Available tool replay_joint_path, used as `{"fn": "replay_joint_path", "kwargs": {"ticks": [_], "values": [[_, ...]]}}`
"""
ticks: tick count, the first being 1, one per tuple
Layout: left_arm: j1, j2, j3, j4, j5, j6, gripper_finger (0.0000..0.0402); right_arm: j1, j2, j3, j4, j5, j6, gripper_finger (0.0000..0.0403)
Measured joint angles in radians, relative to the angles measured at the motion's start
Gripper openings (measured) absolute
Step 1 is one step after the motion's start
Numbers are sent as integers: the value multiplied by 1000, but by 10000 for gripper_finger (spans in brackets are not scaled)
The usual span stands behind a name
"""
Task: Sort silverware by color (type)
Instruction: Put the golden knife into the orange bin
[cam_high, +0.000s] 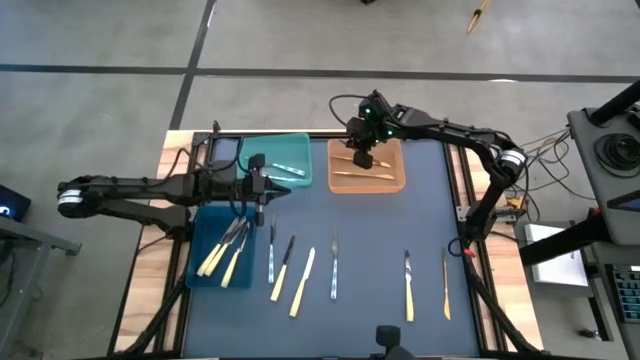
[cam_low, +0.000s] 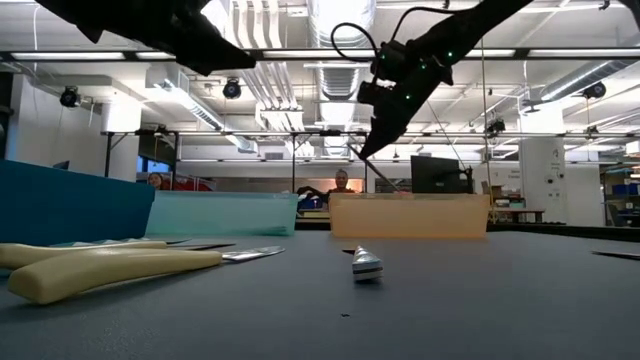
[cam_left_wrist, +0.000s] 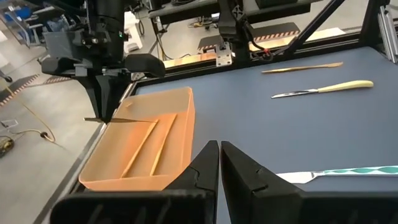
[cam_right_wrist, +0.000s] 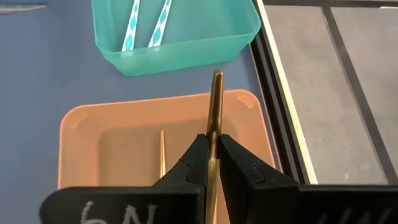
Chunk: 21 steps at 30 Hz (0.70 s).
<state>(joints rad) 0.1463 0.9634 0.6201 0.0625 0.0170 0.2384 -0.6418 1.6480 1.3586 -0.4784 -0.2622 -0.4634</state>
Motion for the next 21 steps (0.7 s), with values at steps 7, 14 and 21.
{"fn": "replay_joint_path", "kwargs": {"ticks": [7, 14, 21], "values": [[0, 0, -10, 8, -1, -5, 0, 0, 13, 0, -13, 1, 4, 13], [0, 0, -10, 10, -1, -7, 0, 0, 17, 0, -23, 1, 7, 13], [1, 0, -10, 15, -2, -5, 0, 0, 17, 0, -58, 1, 21, 13]]}}
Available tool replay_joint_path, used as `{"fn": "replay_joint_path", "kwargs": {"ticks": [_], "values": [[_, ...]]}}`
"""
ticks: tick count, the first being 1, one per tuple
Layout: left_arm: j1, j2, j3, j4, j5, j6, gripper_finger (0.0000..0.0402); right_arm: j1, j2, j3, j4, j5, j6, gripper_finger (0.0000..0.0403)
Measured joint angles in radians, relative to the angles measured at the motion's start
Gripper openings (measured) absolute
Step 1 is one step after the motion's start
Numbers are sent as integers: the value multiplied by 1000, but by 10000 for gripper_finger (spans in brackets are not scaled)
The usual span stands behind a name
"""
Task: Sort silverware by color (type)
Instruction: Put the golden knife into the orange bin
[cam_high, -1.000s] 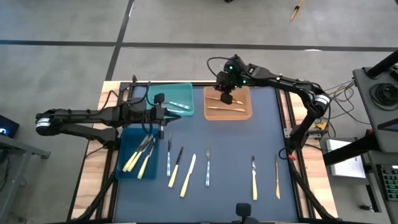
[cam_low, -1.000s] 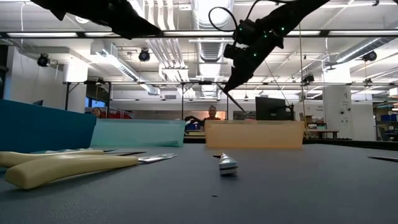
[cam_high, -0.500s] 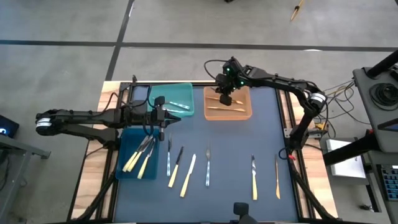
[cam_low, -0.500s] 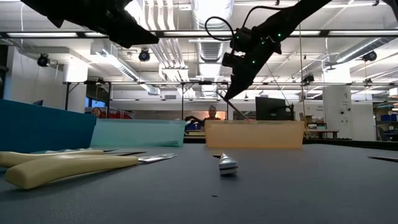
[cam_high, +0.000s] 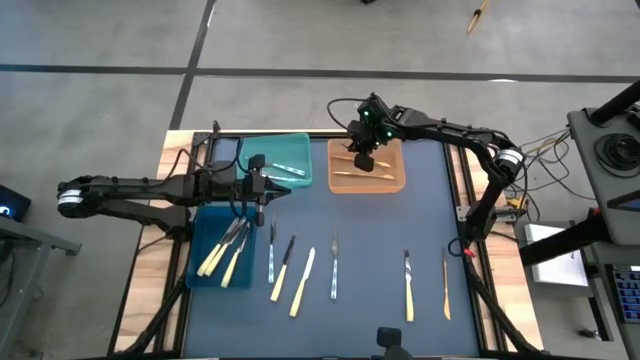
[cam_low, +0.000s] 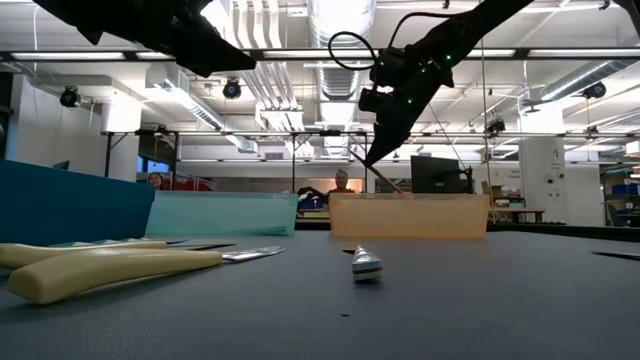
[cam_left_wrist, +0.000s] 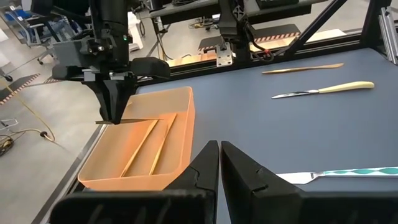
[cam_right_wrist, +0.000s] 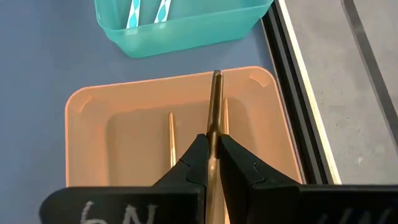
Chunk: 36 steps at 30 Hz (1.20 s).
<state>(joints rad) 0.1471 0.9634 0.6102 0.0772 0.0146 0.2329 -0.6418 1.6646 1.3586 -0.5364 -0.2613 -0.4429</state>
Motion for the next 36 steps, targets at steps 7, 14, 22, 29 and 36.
{"fn": "replay_joint_path", "kwargs": {"ticks": [7, 14, 22, 29, 36], "values": [[0, 0, 0, 0, -5, 0, 0, 0, 0, 0, -39, 0, 3, 13], [1, 0, 0, -1, -5, 1, 0, 0, 0, 0, -51, 0, 8, 13], [0, 0, 0, -2, -5, 0, 0, 0, 0, -10, -50, 0, 7, 13], [0, 0, -4, -5, -5, -6, 0, 0, 0, -47, 2, 1, 24, 13], [0, 0, -5, -5, -5, -7, 0, 0, 0, -57, 4, 1, 24, 13]]}}
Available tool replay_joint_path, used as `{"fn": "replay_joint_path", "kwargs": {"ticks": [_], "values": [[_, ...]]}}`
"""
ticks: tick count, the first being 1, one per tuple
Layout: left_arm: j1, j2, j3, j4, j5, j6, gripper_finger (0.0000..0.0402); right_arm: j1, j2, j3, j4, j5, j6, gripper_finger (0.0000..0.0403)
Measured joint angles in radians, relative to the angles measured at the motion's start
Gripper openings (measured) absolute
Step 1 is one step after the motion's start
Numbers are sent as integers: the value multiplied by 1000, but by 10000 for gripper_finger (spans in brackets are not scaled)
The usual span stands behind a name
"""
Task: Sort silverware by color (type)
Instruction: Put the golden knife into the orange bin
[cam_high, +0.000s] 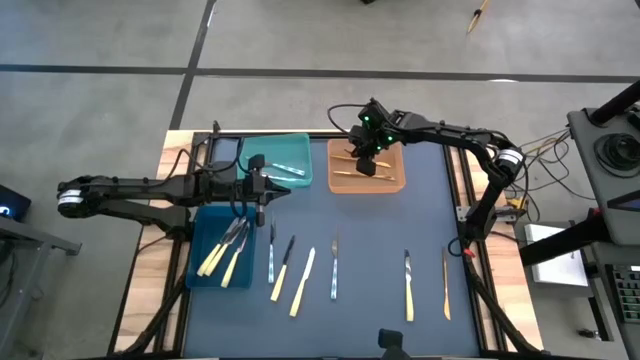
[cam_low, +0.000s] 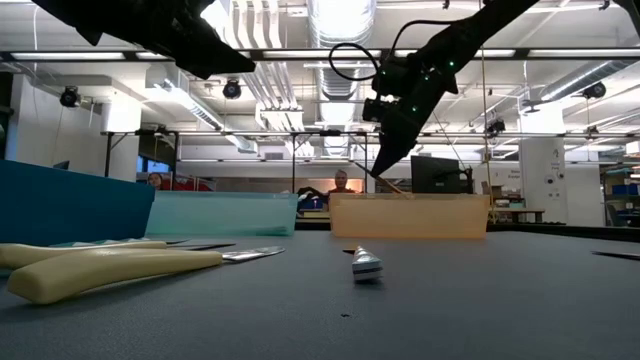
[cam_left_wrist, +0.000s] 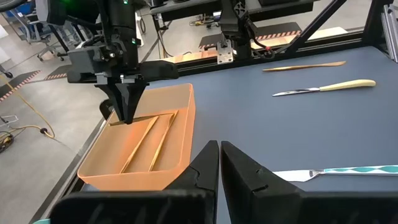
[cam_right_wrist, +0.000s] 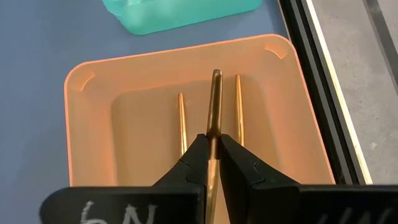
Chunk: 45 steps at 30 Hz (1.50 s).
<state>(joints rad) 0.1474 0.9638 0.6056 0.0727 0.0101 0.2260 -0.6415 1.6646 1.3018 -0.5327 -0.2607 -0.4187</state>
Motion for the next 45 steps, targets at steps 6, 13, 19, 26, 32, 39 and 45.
{"fn": "replay_joint_path", "kwargs": {"ticks": [6, 13, 19, 26, 32, 39, 45], "values": [[0, 0, 0, 4, 0, 0, 0, 0, 0, 0, 19, 0, 0, 13], [0, 0, 0, 4, 0, -3, 0, 0, 0, -4, 24, -1, -10, 13], [0, 0, 0, 3, 0, -3, 0, 4, 51, -8, 74, -1, -11, 13], [0, 0, 0, 2, 1, -4, 0, 6, 112, -4, 106, 0, 1, 13], [0, 0, 0, 2, 1, -4, 0, 6, 135, -4, 121, 0, 0, 13], [0, 0, 0, 2, 1, -4, 0, 6, 137, -3, 125, 0, -1, 14], [0, 0, 0, 2, 1, -8, 0, 6, 137, -3, 127, 0, -1, 35]]}}
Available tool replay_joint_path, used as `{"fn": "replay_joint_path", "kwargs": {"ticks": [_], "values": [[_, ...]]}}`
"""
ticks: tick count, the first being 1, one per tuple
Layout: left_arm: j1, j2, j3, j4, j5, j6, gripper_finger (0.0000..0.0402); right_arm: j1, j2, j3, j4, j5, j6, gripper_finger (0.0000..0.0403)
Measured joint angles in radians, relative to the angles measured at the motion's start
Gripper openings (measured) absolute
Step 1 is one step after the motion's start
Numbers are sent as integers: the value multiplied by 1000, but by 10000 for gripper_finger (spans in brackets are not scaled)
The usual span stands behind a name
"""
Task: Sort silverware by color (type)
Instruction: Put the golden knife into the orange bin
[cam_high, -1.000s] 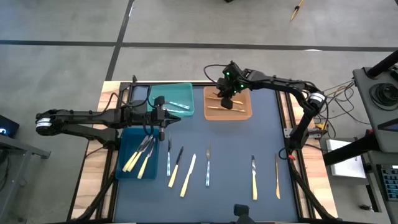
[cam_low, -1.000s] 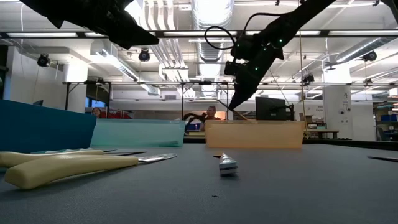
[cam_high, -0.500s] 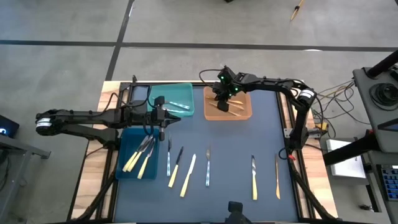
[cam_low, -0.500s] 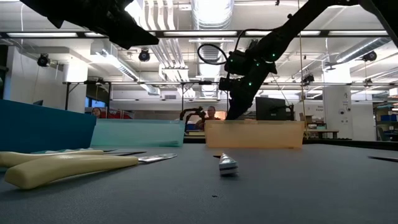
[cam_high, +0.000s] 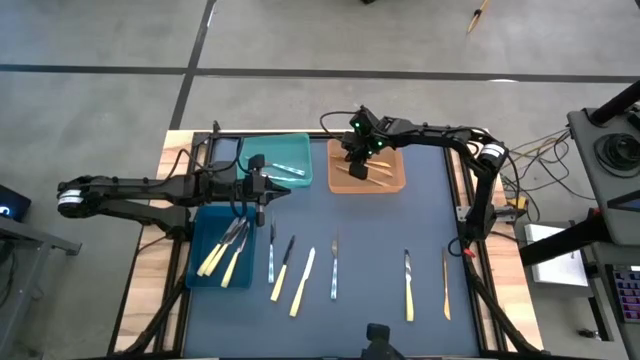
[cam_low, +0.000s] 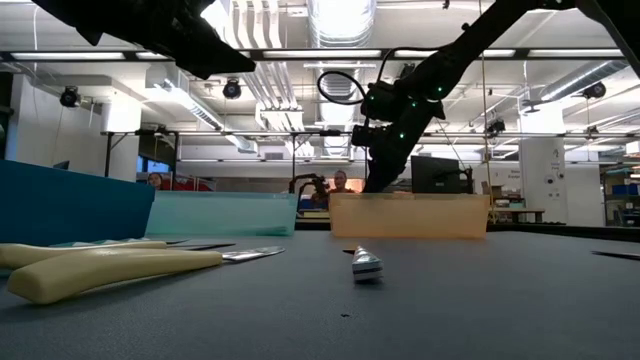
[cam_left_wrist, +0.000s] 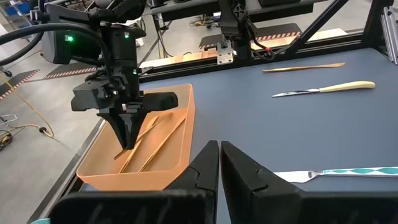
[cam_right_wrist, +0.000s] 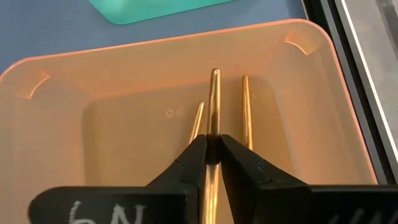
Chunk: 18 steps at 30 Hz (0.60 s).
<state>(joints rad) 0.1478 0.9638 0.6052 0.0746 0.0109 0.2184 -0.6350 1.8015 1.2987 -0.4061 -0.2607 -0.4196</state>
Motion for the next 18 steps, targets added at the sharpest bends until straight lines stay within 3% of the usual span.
{"fn": "replay_joint_path", "kwargs": {"ticks": [18], "values": [[0, 0, 0, 0, 0, 4, 0, 0, 0, 1, 2, 0, -3, 42]]}}
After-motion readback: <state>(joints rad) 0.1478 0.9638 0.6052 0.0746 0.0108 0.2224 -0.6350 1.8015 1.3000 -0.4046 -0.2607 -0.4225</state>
